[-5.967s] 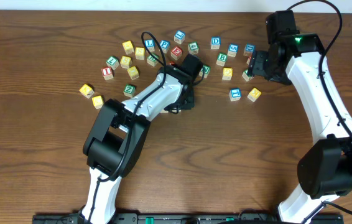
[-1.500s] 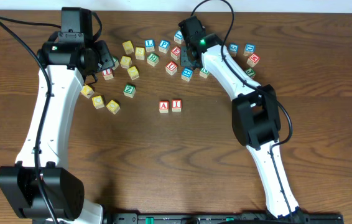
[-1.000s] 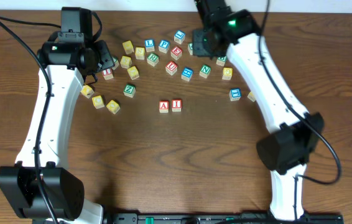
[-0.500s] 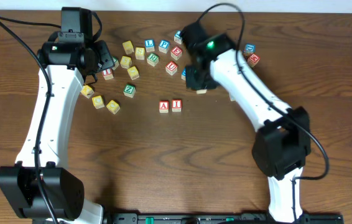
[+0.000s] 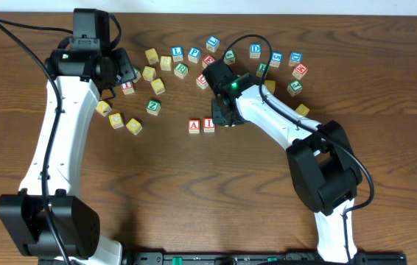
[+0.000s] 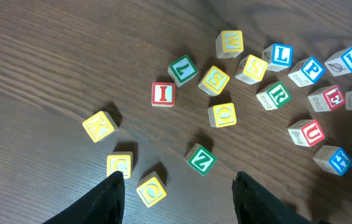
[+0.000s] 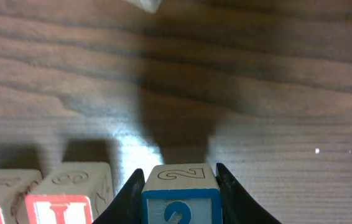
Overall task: Spell out AI2
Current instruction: 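Carry the blue 2 block right of the I block and release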
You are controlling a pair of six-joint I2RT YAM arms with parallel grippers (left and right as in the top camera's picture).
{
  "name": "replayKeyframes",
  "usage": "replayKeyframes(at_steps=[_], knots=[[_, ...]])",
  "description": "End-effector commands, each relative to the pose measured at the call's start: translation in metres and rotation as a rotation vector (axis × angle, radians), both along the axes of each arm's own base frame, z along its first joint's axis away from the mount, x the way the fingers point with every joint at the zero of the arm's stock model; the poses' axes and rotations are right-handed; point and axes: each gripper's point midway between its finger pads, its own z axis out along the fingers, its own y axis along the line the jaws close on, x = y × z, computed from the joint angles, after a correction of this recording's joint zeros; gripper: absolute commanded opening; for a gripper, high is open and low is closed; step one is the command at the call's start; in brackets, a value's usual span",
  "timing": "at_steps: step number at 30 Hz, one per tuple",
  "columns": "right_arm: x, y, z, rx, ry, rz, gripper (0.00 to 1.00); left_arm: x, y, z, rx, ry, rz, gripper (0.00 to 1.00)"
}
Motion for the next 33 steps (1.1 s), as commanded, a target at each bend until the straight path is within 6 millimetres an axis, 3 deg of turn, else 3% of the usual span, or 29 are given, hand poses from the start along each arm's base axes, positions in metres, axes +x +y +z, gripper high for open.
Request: replayKeyframes(at_steps=[1, 9, 20, 26, 33], knots=[[0.003, 0.0, -0.004, -0.023, -0.031, -0.045, 0.18, 0.005, 0.0, -0.004, 0.005, 0.007, -0.001, 0.55], [-0.006, 0.012, -0.007, -0.045, -0.05, -0.008, 0.19, 0.005, 0.0, -0.003, 0.005, 0.003, -0.001, 0.55], [-0.014, 0.009, -0.016, -0.07, -0.039, -0.021, 0.24, 0.005, 0.0, -0.003, 0.005, 0.004, -0.001, 0.55], [-0.013, 0.01, -0.016, -0.065, -0.044, -0.02, 0.34, 0.005, 0.0, -0.003, 0.005, 0.004, -0.001, 0.55], [-0.015, 0.01, -0.016, -0.064, -0.038, -0.019, 0.39, 0.005, 0.0, -0.003, 0.006, 0.004, -0.001, 0.55]])
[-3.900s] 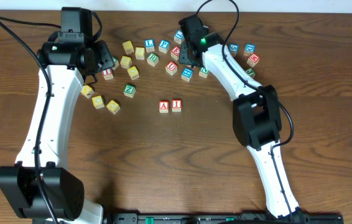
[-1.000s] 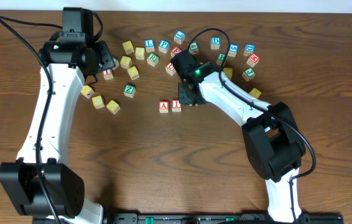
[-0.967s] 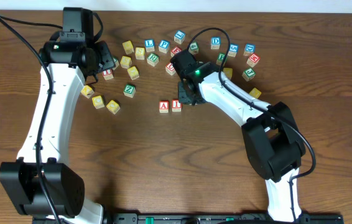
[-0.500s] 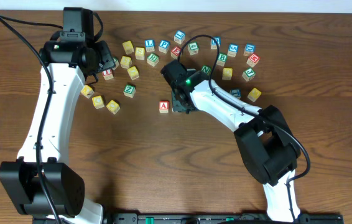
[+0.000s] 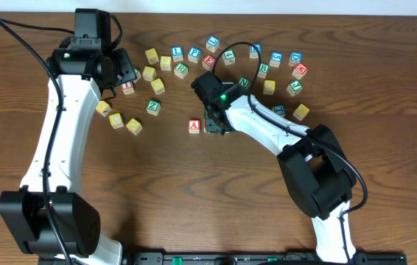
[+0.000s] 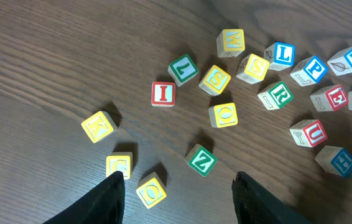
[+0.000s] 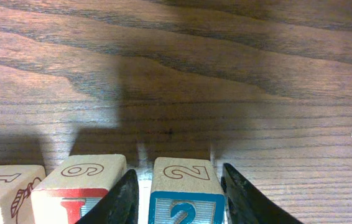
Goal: Spell out AI2
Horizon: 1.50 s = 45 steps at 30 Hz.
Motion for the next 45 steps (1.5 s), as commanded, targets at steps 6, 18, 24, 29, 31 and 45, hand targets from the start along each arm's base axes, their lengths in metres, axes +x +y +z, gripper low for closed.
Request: replayKeyframes(at_steps=[6, 18, 24, 29, 31, 45], knots=[[0.007, 0.001, 0.014, 0.006, -0.034, -0.017, 0.4, 0.004, 0.0, 0.004, 0.014, -0.013, -0.021, 0.55], [0.017, -0.031, 0.116, 0.091, -0.17, -0.08, 0.36, -0.035, -0.027, 0.064, 0.021, -0.109, -0.112, 0.54], [0.002, -0.045, 0.074, 0.105, -0.034, -0.1, 0.08, -0.051, -0.058, 0.003, -0.026, 0.095, -0.206, 0.29], [-0.006, -0.047, 0.049, 0.147, 0.021, -0.105, 0.01, -0.058, -0.081, -0.053, -0.129, 0.264, -0.295, 0.08], [-0.009, -0.047, 0.039, 0.173, 0.037, -0.098, 0.01, -0.06, -0.084, -0.075, -0.125, 0.324, -0.306, 0.07], [-0.009, -0.04, 0.011, 0.243, 0.002, -0.073, 0.01, -0.062, -0.101, -0.14, -0.162, 0.45, -0.355, 0.07]])
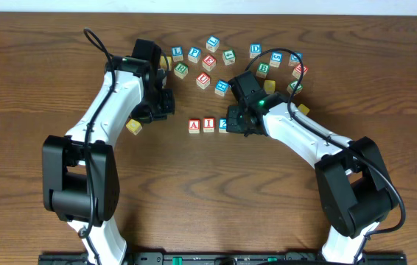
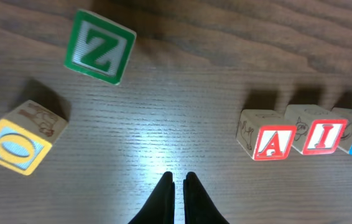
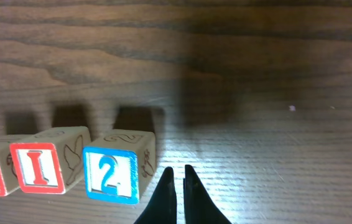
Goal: Spell out AI2
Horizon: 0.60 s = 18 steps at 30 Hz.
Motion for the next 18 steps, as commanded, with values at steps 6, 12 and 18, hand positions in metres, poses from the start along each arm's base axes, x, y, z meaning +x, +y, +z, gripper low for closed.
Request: replayKeyframes(at_steps=[6, 12, 18], knots=[[0.002, -0.006, -0.01, 0.031, 0.012, -0.008, 0.01, -0.01, -0.008, -0.031, -0.058, 0.021, -0.034, 0.07], [0.002, -0.001, -0.023, 0.059, 0.042, 0.0, 0.01, -0.012, -0.026, -0.039, -0.168, -0.001, -0.073, 0.07], [0.001, 0.003, -0.027, 0.079, 0.055, 0.012, 0.01, -0.012, -0.028, -0.049, -0.175, -0.023, -0.079, 0.07]])
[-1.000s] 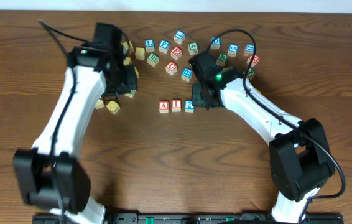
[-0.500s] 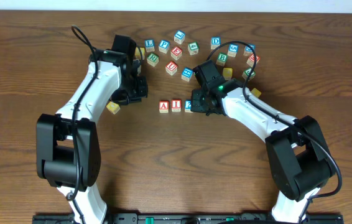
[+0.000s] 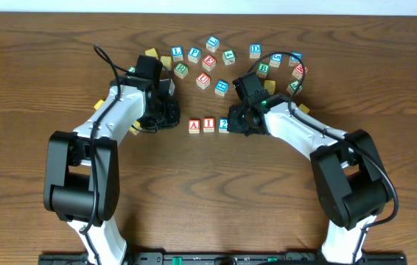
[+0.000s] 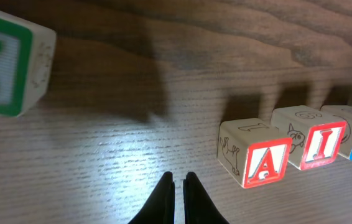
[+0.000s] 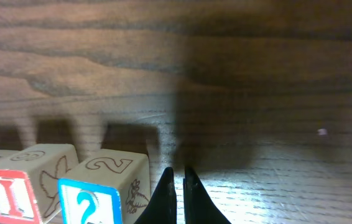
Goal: Spell out AI2
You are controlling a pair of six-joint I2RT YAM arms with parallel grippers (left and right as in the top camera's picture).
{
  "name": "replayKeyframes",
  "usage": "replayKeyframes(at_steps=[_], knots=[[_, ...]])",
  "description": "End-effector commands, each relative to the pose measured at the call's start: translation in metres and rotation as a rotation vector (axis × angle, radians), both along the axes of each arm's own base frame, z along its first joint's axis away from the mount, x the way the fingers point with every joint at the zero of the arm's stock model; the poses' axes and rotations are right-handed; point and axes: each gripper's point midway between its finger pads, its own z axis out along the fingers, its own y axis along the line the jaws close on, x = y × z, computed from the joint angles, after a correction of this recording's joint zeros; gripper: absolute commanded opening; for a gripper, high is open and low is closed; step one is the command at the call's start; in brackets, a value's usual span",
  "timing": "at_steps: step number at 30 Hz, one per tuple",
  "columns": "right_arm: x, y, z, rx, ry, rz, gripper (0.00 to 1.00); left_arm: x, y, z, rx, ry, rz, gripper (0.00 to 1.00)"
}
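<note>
Three wooden blocks stand in a row mid-table: red A [image 3: 194, 126], red I [image 3: 208, 124] and blue 2 [image 3: 224, 125]. The left wrist view shows A [image 4: 264, 164], I [image 4: 318, 144] and the 2's edge. My left gripper [image 4: 179, 177] is shut and empty, low over the wood just left of the A. My right gripper [image 5: 178, 172] is shut and empty, its tips beside the right face of the 2 [image 5: 88, 200]; the I [image 5: 8, 191] sits left of it.
Loose letter blocks lie in an arc at the back, among them blue L [image 3: 177, 52], red U [image 3: 203, 78] and blue D [image 3: 256, 50]. A green Z block [image 4: 5, 67] sits left of my left gripper. Yellow blocks [image 3: 133, 130] lie under the left arm.
My left gripper has come lower and closer to the A block's left side. My right gripper has come down nearer the 2's right face. Both stay shut; the row has not moved.
First my right gripper held the 2 block right of the I, and my left hung open over the loose blocks. Then the right jaws stood open around the set-down 2. Later both grippers were shut, flanking the A I 2 row, and now sit closer.
</note>
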Motion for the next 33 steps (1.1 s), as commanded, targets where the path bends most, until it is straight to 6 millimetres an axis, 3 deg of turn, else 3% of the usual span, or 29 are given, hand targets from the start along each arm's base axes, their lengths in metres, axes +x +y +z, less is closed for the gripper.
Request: replayKeyframes(at_steps=[1, 12, 21, 33], knots=[[-0.004, 0.001, -0.006, 0.013, 0.021, 0.017, 0.01, -0.008, -0.004, -0.011, -0.021, 0.023, -0.026, 0.08], [-0.003, 0.003, -0.005, 0.022, 0.016, 0.019, 0.01, -0.006, -0.012, -0.014, -0.045, 0.016, -0.033, 0.08], [-0.001, 0.004, -0.005, 0.026, 0.007, 0.019, 0.01, -0.005, -0.02, -0.031, -0.09, 0.044, -0.038, 0.07], [0.001, 0.008, -0.01, 0.029, 0.002, 0.025, 0.01, -0.004, -0.025, -0.031, -0.091, 0.029, -0.056, 0.08]])
